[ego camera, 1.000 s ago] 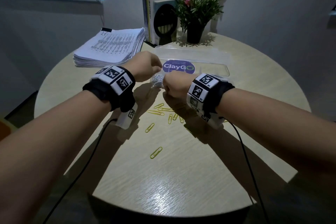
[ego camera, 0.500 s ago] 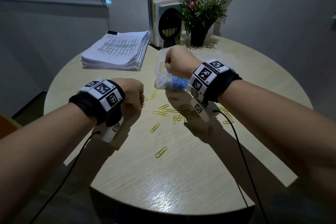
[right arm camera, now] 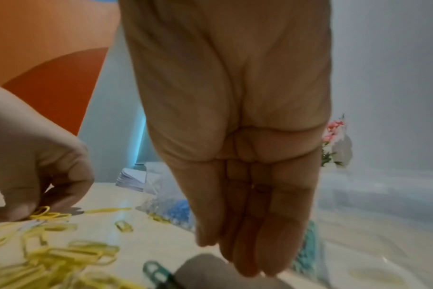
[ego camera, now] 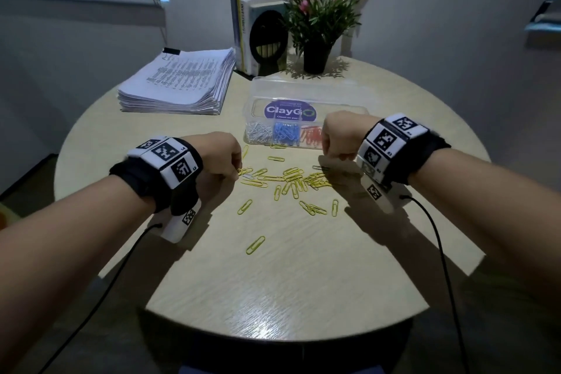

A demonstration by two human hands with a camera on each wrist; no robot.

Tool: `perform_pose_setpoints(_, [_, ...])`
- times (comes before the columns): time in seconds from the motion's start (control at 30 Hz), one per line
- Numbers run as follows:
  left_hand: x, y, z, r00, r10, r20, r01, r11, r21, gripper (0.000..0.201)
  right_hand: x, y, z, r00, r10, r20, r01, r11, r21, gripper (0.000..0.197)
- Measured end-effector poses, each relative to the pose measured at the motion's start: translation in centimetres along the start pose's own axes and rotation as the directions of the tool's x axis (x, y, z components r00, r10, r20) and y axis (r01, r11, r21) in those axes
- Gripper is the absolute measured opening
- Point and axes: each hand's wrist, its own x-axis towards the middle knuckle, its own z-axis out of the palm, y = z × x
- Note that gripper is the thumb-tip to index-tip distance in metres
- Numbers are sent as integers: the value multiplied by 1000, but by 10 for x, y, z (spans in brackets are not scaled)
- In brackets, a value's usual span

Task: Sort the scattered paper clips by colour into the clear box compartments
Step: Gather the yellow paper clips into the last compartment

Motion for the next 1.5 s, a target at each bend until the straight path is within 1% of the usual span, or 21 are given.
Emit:
perform_pose_setpoints(0.1, [-3, 9, 1, 999, 44, 9, -44, 998, -47, 19, -4, 3, 10, 999, -22, 48, 17, 994, 108, 20])
perform_pose_setpoints(0.2, [-4, 12, 1, 998, 60, -24, -62, 994, -94, 22, -1, 0, 18, 997, -57, 52, 52, 994, 95, 20])
perform_pose_setpoints(0.27, [-5, 11, 1, 999, 28, -38, -31, 997, -76, 27, 2, 0, 22, 996, -64, 59, 59, 995, 80, 21])
perform_pose_setpoints(0.37, [-7, 8, 0, 996, -91, 20, 92, 996, -10, 41, 4, 0, 25, 997, -50, 63, 44, 994, 100, 18])
perform_pose_setpoints(0.4, [-7, 8, 0, 993, -110, 35, 109, 994, 10, 43, 4, 1, 25, 997, -48, 63, 41, 994, 102, 14])
perform_pose_setpoints(0.47, [-5, 10, 0, 994, -101, 39, 100, 995, 23, 42, 2, 2, 20, 998, -39, 50, 33, 991, 130, 7])
perform_pose_setpoints(0.5, [-4, 12, 1, 996, -86, 32, 85, 996, 25, 40, -2, 3, 15, 999, -35, 40, 27, 982, 186, 4])
perform_pose_setpoints(0.6, [-1, 19, 2, 999, -46, 23, 46, 999, 10, 31, -7, 12, -8, 999, 10, -46, 5, 943, 332, 9])
perform_pose_setpoints(0.7, [2, 21, 2, 1000, -7, 4, 8, 998, -66, 24, 1, 26, -27, 961, 118, -249, -33, 947, 319, 16])
perform_pose_setpoints(0.77, [3, 20, 0, 1000, -4, -28, 2, 995, -95, 18, 12, 36, -30, 928, 171, -330, -77, 958, 277, 21])
perform_pose_setpoints(0.87, [2, 16, -2, 1000, -24, -19, 23, 997, -77, 17, 23, 46, -24, 926, 188, -328, -118, 968, 221, 18])
perform_pose_setpoints(0.97, [1, 12, -1, 1000, -30, -4, 29, 998, -58, 19, 25, 44, -19, 915, 196, -353, -119, 967, 227, 15])
perform_pose_setpoints(1.03, [-1, 11, -1, 999, -40, -8, 40, 998, -53, 12, 16, 29, -17, 913, 140, -384, -28, 959, 283, 13])
perform_pose_setpoints(1.07, [-2, 10, -1, 999, -50, -14, 50, 998, -48, 8, 10, 17, -16, 925, 81, -372, 42, 950, 310, 12])
perform_pose_setpoints(1.13, [-2, 11, -2, 997, -76, -24, 75, 996, -55, 6, -4, -10, -11, 953, -85, -292, 181, 930, 319, 12])
perform_pose_setpoints(1.2, [-2, 12, -3, 993, -111, -34, 108, 992, -71, 8, -10, -35, -3, 948, -237, -211, 286, 927, 242, 15])
perform_pose_setpoints(1.23, [-2, 11, -2, 991, -131, -34, 128, 988, -84, 9, -10, -46, 1, 943, -280, -179, 315, 925, 211, 17])
perform_pose_setpoints(1.3, [-2, 9, -2, 986, -167, -22, 163, 978, -132, 10, -6, -64, 10, 938, -317, -141, 339, 924, 177, 17])
perform_pose_setpoints(1.37, [-2, 5, -1, 980, -201, 4, 198, 960, -199, 12, -2, -77, 16, 936, -323, -140, 343, 925, 160, 17])
perform_pose_setpoints(1.43, [-1, 0, -1, 972, -233, 39, 234, 932, -277, 13, 3, -86, 20, 939, -307, -155, 329, 933, 146, 22])
perform_pose_setpoints(1.5, [-3, -3, -1, 965, -257, 48, 259, 917, -305, 16, 9, -93, 22, 951, -263, -165, 286, 949, 131, 30])
